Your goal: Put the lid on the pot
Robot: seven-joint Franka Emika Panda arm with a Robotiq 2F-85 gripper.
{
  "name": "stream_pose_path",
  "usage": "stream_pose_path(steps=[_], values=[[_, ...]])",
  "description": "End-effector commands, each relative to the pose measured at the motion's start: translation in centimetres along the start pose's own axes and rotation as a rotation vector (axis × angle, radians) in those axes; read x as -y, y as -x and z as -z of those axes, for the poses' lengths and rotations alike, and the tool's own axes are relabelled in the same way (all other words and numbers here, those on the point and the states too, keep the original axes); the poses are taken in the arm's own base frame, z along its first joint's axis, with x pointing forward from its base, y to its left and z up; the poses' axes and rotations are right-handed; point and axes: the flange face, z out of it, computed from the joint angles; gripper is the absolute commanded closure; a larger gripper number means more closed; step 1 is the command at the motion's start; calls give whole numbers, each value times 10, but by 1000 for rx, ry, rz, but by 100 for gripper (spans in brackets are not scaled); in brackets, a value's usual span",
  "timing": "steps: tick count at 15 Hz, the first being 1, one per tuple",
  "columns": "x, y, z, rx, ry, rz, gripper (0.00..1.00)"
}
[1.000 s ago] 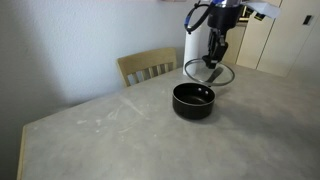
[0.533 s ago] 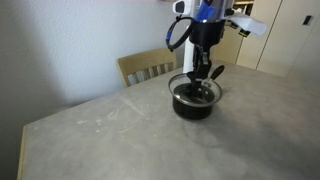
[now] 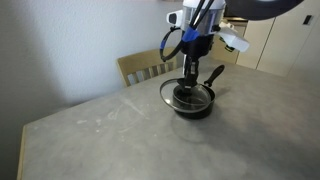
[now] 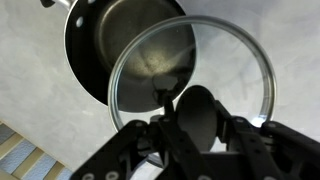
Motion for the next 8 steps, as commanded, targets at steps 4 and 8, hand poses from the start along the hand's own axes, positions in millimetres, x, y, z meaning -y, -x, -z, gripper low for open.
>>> stream_pose_path(steps=[4,8], values=[[5,-2,7,-29,27,-52,85],[8,-3,7,-33,28,-119,85]])
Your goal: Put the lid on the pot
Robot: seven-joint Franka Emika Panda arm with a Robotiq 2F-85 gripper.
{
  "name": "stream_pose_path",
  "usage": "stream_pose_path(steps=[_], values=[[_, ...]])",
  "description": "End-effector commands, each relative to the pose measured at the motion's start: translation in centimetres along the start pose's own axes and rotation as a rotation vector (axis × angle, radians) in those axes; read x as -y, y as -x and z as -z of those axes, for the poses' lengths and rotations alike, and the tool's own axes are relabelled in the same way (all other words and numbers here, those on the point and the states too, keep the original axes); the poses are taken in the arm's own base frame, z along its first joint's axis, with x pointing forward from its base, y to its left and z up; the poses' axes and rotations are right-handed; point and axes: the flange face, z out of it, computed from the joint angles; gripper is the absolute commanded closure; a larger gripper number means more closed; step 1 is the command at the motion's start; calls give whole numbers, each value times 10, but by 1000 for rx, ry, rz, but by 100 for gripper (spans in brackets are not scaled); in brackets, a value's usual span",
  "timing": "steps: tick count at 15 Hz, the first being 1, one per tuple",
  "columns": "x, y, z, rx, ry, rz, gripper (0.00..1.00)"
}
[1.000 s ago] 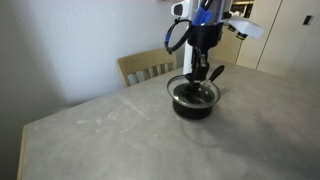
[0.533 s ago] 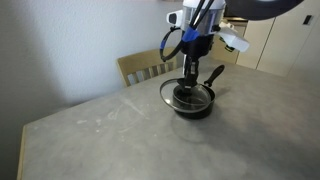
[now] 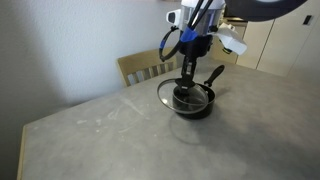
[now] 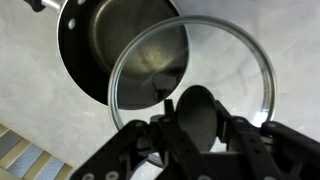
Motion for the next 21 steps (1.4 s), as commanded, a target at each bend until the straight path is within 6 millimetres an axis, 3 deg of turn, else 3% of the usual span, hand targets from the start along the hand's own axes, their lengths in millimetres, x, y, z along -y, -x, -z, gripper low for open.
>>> stream_pose_path(steps=[1,2,3,4,8,10,12,14,18,21], values=[[3,1,6,-21,20,-65,85],[4,0,6,-21,19,-86,85],[-63,29,-4,-7,62,-93,85],[-71,34,-5,-7,68,-106,85],[-157,86,-6,-12,98,-183,85],[-184,102,-7,-15,102,-201,85],[-193,109,-5,-19,94,-206,85],[-190,105,-3,-26,85,-194,85],[-178,86,-3,-33,67,-162,85],[-156,73,1,-35,60,-139,85]])
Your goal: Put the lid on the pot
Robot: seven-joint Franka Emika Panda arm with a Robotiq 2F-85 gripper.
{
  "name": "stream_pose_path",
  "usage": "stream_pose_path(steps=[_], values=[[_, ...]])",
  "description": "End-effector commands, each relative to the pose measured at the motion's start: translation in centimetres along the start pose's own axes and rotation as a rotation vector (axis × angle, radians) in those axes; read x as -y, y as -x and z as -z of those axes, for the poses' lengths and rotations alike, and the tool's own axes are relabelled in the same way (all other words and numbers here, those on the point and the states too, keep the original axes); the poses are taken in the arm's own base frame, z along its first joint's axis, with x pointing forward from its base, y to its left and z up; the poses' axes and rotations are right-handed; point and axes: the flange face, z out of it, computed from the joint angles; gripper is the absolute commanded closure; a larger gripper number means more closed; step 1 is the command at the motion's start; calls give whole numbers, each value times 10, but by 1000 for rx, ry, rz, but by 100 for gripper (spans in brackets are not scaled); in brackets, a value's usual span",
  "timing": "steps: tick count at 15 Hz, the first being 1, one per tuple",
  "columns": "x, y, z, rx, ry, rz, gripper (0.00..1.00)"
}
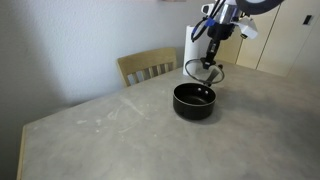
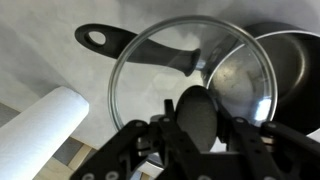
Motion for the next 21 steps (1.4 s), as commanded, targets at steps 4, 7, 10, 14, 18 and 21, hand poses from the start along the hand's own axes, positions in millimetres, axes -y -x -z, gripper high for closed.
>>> stream_pose_path(steps=[4,7,10,14,18,21], values=[[41,-23,3,6,-35,59,85],[62,-25,-2,45,-63,72,85],[71,-26,-5,85,-81,77,85],[71,-24,-10,103,-100,80,85],[82,-24,-10,123,-122,99,85],[93,-24,-12,143,-139,127,85]])
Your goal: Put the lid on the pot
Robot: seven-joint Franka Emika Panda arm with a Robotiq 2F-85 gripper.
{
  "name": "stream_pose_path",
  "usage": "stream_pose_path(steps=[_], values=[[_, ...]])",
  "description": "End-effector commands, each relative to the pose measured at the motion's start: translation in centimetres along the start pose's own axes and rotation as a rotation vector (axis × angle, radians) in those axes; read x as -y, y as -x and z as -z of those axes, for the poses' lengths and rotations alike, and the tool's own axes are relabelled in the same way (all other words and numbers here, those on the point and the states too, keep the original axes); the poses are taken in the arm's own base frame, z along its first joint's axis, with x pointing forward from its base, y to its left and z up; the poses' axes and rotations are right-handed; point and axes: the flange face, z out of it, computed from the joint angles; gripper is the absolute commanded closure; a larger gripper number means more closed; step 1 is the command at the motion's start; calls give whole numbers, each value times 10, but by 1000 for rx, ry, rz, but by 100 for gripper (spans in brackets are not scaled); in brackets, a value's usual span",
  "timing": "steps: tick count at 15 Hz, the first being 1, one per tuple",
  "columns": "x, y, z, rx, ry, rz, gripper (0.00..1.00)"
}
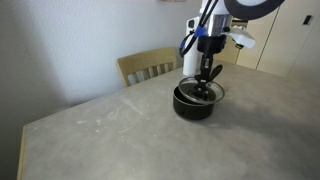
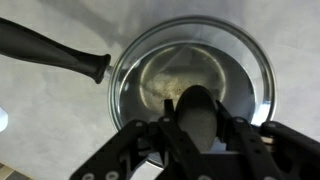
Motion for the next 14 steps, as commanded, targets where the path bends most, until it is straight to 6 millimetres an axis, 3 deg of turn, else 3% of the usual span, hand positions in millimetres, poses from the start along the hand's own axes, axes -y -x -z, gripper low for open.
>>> stream_pose_path(steps=[1,14], values=[[7,-6,4,22,-31,38,85],[13,-12,3,-8,-36,101,85]])
